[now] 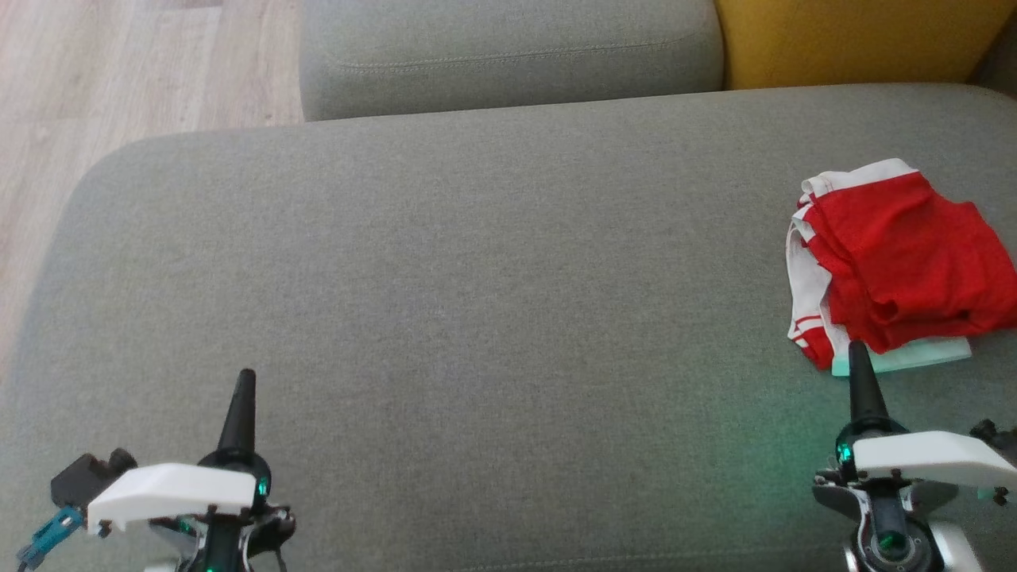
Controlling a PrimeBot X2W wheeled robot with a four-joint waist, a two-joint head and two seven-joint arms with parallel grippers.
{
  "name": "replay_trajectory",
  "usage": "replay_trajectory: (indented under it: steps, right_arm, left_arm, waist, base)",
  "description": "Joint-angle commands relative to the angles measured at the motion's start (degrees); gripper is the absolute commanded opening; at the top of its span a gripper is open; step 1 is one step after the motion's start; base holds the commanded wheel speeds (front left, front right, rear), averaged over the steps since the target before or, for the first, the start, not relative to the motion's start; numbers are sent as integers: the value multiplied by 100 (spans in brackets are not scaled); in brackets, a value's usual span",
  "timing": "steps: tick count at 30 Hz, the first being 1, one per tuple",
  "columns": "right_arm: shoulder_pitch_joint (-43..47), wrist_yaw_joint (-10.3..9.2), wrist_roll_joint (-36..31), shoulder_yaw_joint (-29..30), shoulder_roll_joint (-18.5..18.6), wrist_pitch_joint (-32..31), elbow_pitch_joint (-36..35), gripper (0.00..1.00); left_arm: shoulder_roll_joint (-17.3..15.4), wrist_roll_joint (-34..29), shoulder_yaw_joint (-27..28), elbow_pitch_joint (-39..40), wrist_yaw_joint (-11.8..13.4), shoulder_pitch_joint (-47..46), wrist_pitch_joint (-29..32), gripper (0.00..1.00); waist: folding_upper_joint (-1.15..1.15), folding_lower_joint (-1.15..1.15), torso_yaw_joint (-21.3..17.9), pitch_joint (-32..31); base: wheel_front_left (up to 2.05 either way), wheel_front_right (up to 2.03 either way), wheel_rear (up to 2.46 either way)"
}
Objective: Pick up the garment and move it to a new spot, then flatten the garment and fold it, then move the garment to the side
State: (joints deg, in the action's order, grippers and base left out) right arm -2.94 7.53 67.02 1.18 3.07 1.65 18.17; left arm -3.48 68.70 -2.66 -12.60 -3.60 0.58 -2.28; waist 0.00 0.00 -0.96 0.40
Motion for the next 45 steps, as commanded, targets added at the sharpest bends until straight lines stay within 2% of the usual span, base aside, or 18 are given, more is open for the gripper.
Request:
replay_trajectory:
  steps: [1,35,45]
  right_arm:
    - [-284,-3,177,-33,106,-51,-237,0]
    - [-307,-4,2411,338,96,-627,-406,0]
    - [-311,-4,2634,390,85,-699,-423,0]
  left_arm:
    - [-106,151,217,153,-73,-322,46,0]
    - [-106,2311,644,-107,-359,-626,631,0]
    - [-93,2522,707,-135,-389,-659,707,0]
  waist:
    - [0,0,3,-1]
    - [0,0,88,-20]
    - [0,0,96,-22]
  base:
    - [0,0,0]
    - [0,0,0]
    - [0,0,0]
